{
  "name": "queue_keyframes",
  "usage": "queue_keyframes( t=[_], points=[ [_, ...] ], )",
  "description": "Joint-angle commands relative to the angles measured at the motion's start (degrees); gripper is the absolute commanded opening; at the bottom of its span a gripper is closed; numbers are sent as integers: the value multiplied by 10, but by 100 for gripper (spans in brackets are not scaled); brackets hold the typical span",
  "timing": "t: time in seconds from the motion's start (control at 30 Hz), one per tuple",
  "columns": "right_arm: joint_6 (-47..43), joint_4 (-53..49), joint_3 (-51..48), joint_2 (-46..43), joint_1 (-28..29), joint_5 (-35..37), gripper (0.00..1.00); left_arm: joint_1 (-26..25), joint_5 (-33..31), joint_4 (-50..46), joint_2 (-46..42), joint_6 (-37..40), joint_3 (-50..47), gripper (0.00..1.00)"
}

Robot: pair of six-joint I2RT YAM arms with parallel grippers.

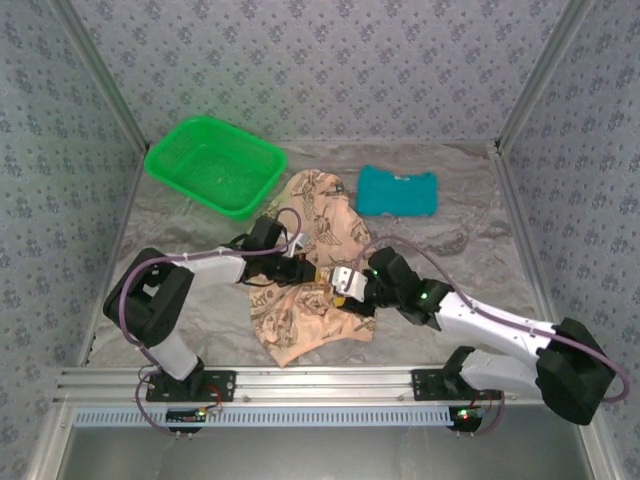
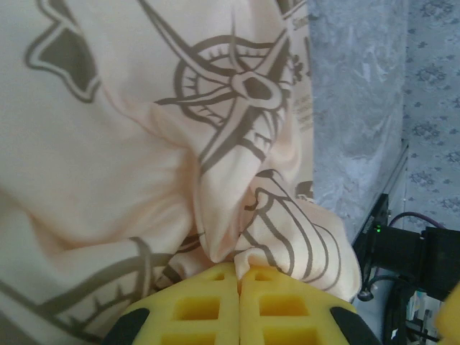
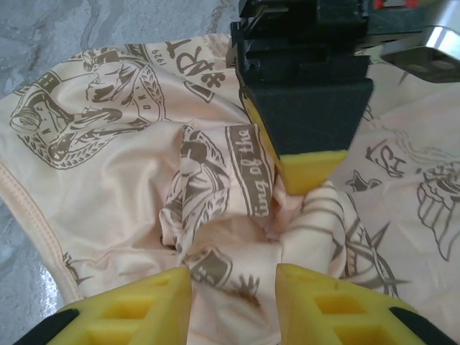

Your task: Fold the inside-out t-shirt

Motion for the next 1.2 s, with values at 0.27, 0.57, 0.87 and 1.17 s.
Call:
queue_keyframes(
  t=[0.27,0.57,0.87,1.17],
  points=[
    [-33,34,44,150,30,19,24,-29,59,5,17,-9,27,8],
    [-66,-15,31,53,137,50,0,-18,45,-47,33,12,64,22],
    [-53,-32,54,147,235,71,26,-19,19,-61,67,19,78,34],
    [71,9,-14,-26,92,-5,42,-13,-53,-155,-6,70,68,46]
  ],
)
